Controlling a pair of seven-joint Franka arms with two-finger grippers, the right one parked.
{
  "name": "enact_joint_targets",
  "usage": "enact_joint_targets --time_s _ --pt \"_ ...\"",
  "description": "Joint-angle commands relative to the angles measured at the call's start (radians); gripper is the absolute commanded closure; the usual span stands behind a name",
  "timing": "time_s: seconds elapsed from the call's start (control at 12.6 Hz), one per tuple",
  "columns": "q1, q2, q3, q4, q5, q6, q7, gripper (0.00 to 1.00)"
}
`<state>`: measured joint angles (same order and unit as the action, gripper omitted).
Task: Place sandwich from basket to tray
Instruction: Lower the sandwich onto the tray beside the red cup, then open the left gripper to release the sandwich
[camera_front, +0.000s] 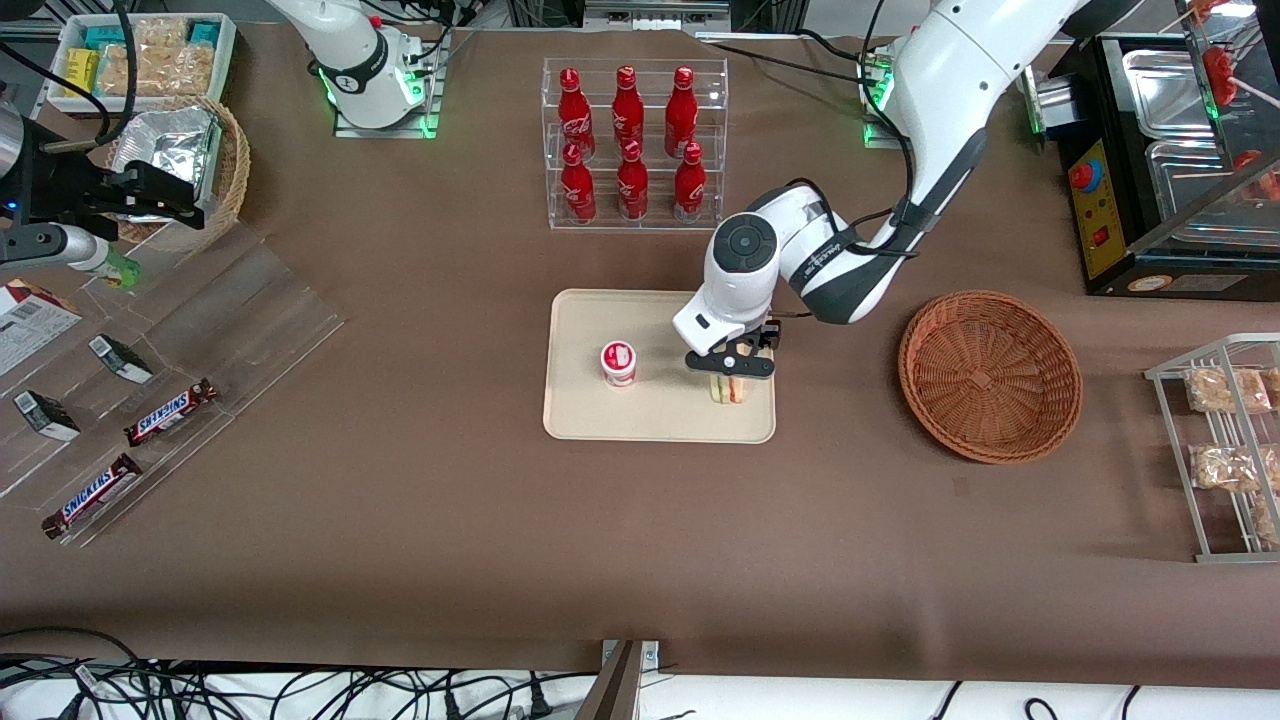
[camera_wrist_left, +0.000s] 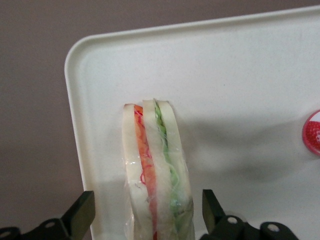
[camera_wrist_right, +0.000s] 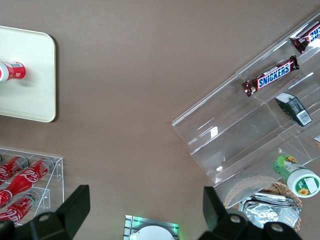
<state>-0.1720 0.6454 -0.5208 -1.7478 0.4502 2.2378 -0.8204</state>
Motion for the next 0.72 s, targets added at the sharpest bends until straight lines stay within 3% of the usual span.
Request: enact_joint_targets --time_s 0.0,0.4,0.64 --pt "0.009 -0.078 -0.002 0.025 0.002 -0.091 -0.019 0.00" --pt "0.083 -0.168 -0.002 0.169 -0.097 -0.318 -0.013 0.00" --pt "0.137 -0.259 -0.001 0.180 -0.127 -0.385 -0.017 0.00"
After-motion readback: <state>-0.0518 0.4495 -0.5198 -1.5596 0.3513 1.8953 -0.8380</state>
